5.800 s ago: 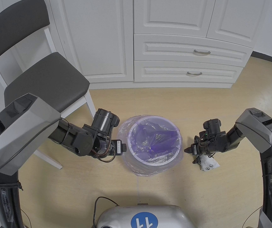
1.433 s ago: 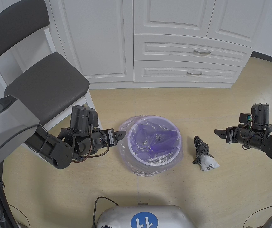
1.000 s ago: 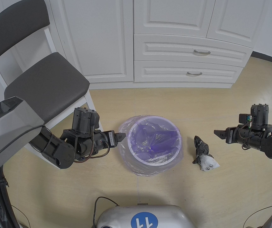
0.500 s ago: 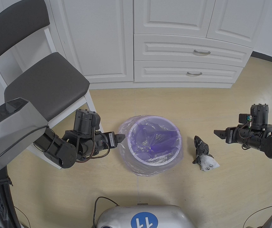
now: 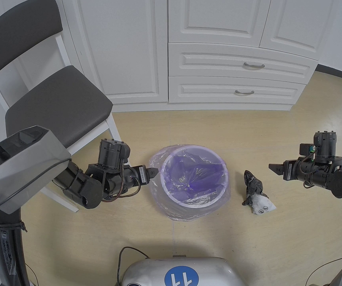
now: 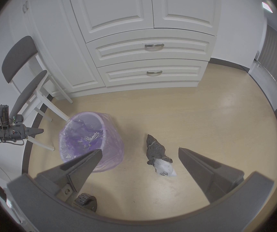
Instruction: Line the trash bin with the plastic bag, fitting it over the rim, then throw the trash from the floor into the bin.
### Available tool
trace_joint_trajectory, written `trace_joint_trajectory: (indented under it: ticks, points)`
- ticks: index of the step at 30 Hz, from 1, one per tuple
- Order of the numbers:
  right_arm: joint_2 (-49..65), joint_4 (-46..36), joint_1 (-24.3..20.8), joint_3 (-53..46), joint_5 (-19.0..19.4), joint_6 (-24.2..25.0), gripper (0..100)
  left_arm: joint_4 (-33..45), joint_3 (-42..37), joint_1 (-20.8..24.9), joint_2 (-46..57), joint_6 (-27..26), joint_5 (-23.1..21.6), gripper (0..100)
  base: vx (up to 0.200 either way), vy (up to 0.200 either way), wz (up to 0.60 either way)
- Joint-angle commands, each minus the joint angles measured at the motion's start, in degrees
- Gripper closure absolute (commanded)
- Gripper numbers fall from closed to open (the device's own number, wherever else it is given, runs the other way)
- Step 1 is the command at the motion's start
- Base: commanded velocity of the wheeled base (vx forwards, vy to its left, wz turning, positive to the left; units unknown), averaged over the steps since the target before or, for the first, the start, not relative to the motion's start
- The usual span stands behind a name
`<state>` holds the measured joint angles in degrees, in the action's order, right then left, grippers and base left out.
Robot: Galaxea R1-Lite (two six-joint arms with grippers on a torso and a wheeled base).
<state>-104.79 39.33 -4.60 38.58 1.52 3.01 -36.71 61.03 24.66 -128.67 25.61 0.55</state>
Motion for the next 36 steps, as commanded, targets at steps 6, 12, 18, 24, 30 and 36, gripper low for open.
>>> trace_joint_trajectory:
  ticks: [6,12,18,24,30,36]
  points:
    - [-4.28,0.14,0.20,1.41,-0.03,0.86,0,1.02,11.66,-1.99,-12.39,-0.65,-0.37,0,0.000,0.000,0.00]
    - [-5.07,0.14,0.29,1.49,-0.03,1.03,0,4.27,18.34,-3.83,-16.52,-1.62,-0.37,0,0.000,0.000,0.00]
    - [-6.48,0.58,0.38,1.93,-0.03,1.03,0,11.74,26.69,-5.24,-19.78,-1.97,-0.37,0,0.000,0.000,0.00]
    - [-7.71,0.66,0.46,2.46,-0.03,1.12,0,12.54,30.12,-5.24,-23.03,-2.94,-2.13,0,0.000,0.000,0.00]
    - [-9.73,0.66,0.55,3.25,-0.03,1.21,0,19.57,37.50,-5.33,-26.98,-9.00,-1.87,0,0.000,0.000,0.00]
    - [-12.10,0.75,0.90,4.48,0.06,3.23,0,26.16,45.50,-5.68,-29.97,-9.18,-1.52,0,0.000,0.000,0.00]
